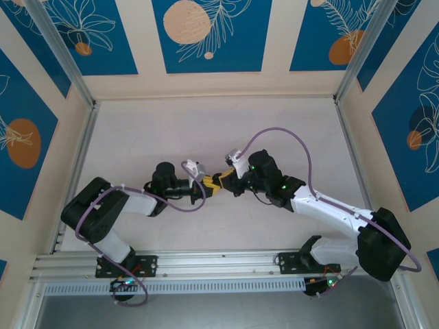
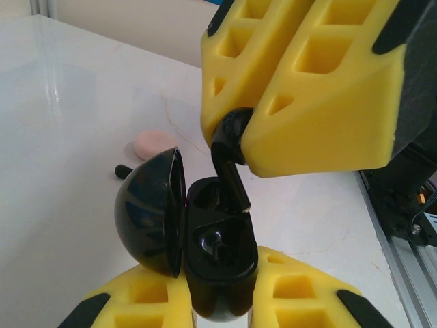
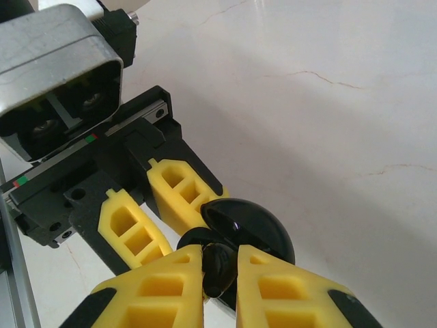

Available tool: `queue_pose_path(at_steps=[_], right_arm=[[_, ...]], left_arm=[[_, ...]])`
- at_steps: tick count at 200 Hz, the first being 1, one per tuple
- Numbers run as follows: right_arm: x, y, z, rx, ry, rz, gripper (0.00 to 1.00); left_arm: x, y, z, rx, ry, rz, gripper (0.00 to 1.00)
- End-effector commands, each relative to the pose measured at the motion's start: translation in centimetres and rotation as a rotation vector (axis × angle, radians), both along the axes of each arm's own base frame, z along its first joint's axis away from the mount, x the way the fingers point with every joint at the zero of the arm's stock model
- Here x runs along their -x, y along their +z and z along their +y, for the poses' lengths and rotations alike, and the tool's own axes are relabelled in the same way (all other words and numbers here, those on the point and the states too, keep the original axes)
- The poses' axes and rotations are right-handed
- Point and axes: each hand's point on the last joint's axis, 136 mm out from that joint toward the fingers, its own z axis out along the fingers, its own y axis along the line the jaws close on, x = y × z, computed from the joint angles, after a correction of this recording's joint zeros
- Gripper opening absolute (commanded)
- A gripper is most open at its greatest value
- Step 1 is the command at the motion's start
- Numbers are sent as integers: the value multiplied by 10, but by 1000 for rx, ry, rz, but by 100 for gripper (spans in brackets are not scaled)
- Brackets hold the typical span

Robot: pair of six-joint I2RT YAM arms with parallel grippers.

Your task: Insert wireless bluetooth earbuds into charging case

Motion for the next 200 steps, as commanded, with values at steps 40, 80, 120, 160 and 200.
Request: queue_pose_path(at_steps=[40,80,120,160,200], right_arm=[[-1,9,10,-23,33,-25,15],[-1,1,9,4,28,-16,15],[1,-4,6,31,29,-10,15],[5,-11,2,66,33,-8,15],[4,-9,-3,107,23,-35,15]], left_arm=[[3,19,-8,55,-45,-38,14],[1,25,-9,73,-40,-44,14],[1,31,-9,94,-38,-47,14],[-1,34,-9,102,-30,-51,14],[-2,32,-9,88,-26,-57,14]])
